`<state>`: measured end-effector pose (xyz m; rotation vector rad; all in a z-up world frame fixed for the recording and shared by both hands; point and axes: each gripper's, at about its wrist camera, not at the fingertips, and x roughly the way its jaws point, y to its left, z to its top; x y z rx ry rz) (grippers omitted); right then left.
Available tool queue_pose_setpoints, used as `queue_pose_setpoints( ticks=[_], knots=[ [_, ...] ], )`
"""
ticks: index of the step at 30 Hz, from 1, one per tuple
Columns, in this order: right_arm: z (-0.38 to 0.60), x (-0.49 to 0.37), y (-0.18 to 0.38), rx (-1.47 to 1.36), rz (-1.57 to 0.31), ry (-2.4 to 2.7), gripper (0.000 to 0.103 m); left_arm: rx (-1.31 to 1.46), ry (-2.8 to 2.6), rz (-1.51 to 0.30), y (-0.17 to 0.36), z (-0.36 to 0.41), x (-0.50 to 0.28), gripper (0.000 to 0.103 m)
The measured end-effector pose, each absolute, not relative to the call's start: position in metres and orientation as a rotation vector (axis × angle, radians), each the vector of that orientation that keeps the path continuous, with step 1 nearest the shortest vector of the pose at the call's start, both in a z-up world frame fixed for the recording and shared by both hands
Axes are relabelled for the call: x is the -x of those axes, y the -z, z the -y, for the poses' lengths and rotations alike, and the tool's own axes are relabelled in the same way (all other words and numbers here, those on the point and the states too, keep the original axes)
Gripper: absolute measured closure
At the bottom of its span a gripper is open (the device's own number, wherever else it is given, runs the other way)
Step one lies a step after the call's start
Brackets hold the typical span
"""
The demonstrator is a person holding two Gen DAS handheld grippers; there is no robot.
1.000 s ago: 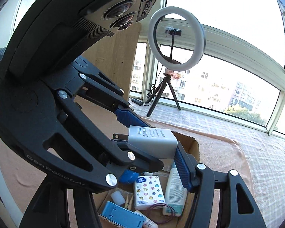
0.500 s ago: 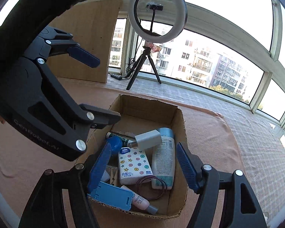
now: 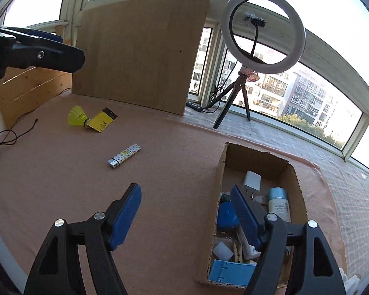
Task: Organize objects
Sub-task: 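Move the right tool to the patterned lighter and grasp it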
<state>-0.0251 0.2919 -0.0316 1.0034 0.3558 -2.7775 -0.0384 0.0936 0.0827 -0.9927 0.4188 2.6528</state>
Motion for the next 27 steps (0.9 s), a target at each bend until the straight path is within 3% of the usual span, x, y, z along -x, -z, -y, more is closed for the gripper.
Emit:
queue_pose_setpoints(
  ticks=[9, 15, 24, 25, 27],
  knots=[
    [-0.223, 0.055, 0.067, -1.105, -0.331, 2.619, 0.030, 1.139, -2.760, -0.341, -0.057, 0.019, 0.034, 0.001],
    [-0.210, 0.098, 0.109, -1.285, -0.134, 2.527, 0.030, 1.352, -2.821, -0.259, -0.007, 0.095, 0.012, 0.001],
    [-0.178, 0.156, 0.131, -1.337, -0.215, 2.526, 0.030, 1.548, -2.797, -0.100, 0.049, 0.130, -0.028, 0.001],
    [-0.176, 0.161, 0.134, -1.351, -0.214, 2.525, 0.032, 1.551, -2.794, -0.094, 0.051, 0.130, -0.030, 0.001],
    [-0.175, 0.167, 0.138, -1.372, -0.208, 2.521, 0.048, 1.555, -2.785, -0.065, 0.055, 0.130, -0.031, 0.001]
  ],
)
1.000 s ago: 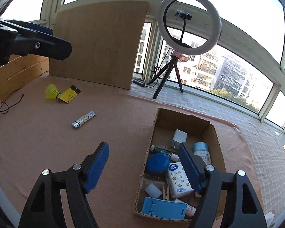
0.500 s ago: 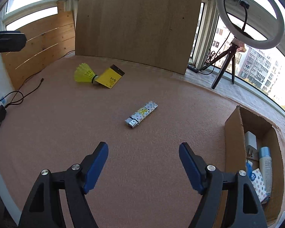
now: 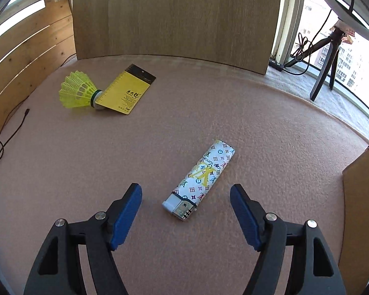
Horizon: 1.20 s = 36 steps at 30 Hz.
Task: Organize objects
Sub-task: 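Move the right tool to the patterned lighter and grasp it, then grasp the lighter with the left tool opposite the right tool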
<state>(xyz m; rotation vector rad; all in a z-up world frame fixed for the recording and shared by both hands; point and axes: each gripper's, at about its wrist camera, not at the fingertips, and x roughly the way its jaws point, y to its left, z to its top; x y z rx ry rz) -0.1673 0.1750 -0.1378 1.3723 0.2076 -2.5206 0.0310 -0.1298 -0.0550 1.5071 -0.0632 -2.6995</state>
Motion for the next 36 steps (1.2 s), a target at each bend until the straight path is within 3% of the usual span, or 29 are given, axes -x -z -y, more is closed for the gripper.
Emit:
queue_pose_setpoints(
  ticks=[2, 3, 7, 11, 21, 25, 29, 31, 36],
  knots=[
    [-0.175, 0.168, 0.136, -1.352, -0.213, 2.524, 0.076, -1.514, 2.702, 0.034, 0.057, 0.130, -0.031, 0.001],
    [-0.174, 0.167, 0.135, -1.350, -0.215, 2.507, 0.081, -1.515, 2.704, 0.020, 0.059, 0.130, -0.030, 0.001],
    [-0.167, 0.150, 0.135, -1.307, -0.242, 2.371, 0.082, -1.545, 2.701, -0.061, 0.071, 0.135, -0.024, 0.001],
    [-0.144, 0.095, 0.136, -1.192, -0.407, 2.122, 0.082, -1.537, 2.820, -0.101, 0.086, 0.131, -0.019, 0.001],
    [-0.147, -0.033, 0.135, -1.067, -0.668, 1.577, 0.081, -1.672, 3.355, 0.680, 0.115, 0.042, -0.062, 0.003],
    [-0.167, -0.047, 0.134, -1.053, -0.723, 1.480, 0.081, -1.775, 3.506, 0.814, 0.118, 0.014, -0.080, 0.016],
    [-0.174, -0.058, 0.135, -0.947, -0.813, 1.446, 0.081, -1.925, 3.537, 0.870, 0.134, -0.010, -0.088, 0.038],
    [-0.175, -0.063, 0.135, -0.912, -0.850, 1.440, 0.079, -1.892, 3.566, 0.877, 0.133, -0.015, -0.091, 0.039],
    [-0.187, -0.064, 0.135, -0.953, -0.805, 1.496, 0.074, -1.906, 3.590, 0.894, 0.132, -0.024, -0.095, 0.069]
  ],
)
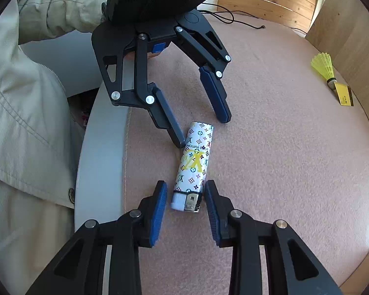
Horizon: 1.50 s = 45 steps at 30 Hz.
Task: Organize objects
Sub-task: 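Grasp the lighter with the left tool opposite the right tool, then carry the lighter into the box and open both tools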
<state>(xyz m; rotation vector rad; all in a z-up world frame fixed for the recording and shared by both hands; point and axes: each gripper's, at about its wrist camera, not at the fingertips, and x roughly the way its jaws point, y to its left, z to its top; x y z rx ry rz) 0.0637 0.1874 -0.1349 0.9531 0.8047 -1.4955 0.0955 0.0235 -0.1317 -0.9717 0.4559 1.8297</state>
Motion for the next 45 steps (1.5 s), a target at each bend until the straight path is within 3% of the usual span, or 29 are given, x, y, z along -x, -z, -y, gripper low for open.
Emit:
queue_pose_setpoints(
  ticks=[5, 7, 14, 16, 21, 29, 31, 33, 45],
  knots=[
    [-0.190, -0.056, 0.134, -1.025, -0.719, 1.532, 0.075, 0.956, -1.804, -0.464, 0.132, -0.035, -0.100, 0.074],
    [-0.190, -0.053, 0.133, -1.031, -0.728, 1.536, 0.082, 0.954, -1.812, -0.459, 0.133, -0.039, -0.099, 0.075],
    [-0.189, -0.058, 0.136, -0.974, -0.814, 1.524, 0.082, 0.959, -1.820, -0.510, 0.131, -0.046, -0.103, 0.074],
    [-0.191, -0.064, 0.136, -0.936, -0.850, 1.523, 0.082, 0.956, -1.808, -0.517, 0.131, -0.046, -0.105, 0.071],
    [-0.206, -0.067, 0.136, -0.981, -0.859, 1.542, 0.079, 0.939, -1.787, -0.516, 0.134, -0.048, -0.107, 0.047],
    [-0.214, -0.069, 0.135, -1.038, -0.795, 1.577, 0.080, 0.920, -1.777, -0.516, 0.136, -0.057, -0.100, 0.045],
    [-0.213, -0.069, 0.135, -1.039, -0.792, 1.573, 0.081, 0.918, -1.760, -0.515, 0.137, -0.061, -0.098, 0.046],
    [-0.210, -0.069, 0.135, -1.036, -0.804, 1.563, 0.081, 0.916, -1.756, -0.521, 0.136, -0.066, -0.097, 0.063],
    [-0.210, -0.079, 0.121, -1.007, -0.859, 1.505, 0.081, 0.910, -1.739, -0.540, 0.112, -0.069, -0.115, 0.070]
  ],
)
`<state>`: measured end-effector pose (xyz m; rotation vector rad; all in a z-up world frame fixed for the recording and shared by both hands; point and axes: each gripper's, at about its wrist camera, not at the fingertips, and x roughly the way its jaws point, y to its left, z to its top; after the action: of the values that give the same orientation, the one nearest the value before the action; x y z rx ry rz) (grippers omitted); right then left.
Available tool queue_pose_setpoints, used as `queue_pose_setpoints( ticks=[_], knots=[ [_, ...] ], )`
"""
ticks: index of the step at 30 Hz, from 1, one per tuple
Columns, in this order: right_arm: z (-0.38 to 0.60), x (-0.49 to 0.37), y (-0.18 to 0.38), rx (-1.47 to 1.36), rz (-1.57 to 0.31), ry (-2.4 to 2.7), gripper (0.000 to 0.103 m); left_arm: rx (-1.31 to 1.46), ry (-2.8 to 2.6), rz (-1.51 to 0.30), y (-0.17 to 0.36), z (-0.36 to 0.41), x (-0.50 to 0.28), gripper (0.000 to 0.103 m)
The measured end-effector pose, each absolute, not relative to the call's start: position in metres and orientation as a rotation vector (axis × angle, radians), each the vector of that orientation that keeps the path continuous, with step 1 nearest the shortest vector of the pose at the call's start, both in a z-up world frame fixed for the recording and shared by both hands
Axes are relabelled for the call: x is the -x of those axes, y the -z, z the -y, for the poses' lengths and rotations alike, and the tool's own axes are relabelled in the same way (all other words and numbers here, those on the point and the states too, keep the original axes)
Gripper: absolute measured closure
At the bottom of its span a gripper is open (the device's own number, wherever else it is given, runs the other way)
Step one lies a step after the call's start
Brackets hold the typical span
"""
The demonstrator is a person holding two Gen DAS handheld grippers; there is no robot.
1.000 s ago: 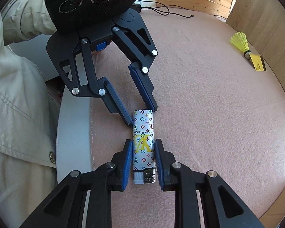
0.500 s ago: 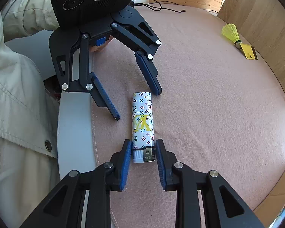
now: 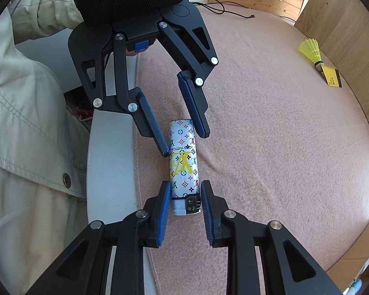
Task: Organize objects
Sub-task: 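Carry the lighter into the box and open both tools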
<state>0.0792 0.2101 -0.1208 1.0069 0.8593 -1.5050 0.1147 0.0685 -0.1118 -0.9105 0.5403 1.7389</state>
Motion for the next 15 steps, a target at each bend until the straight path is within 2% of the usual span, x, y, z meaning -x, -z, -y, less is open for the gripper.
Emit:
queue_pose_setpoints(
  ticks=[15],
  knots=[
    [-0.226, -0.083, 0.072, -0.886, -0.980, 1.556, 0.081, 0.820, -1.797, -0.603, 0.059, -0.088, -0.105, 0.071]
  ],
)
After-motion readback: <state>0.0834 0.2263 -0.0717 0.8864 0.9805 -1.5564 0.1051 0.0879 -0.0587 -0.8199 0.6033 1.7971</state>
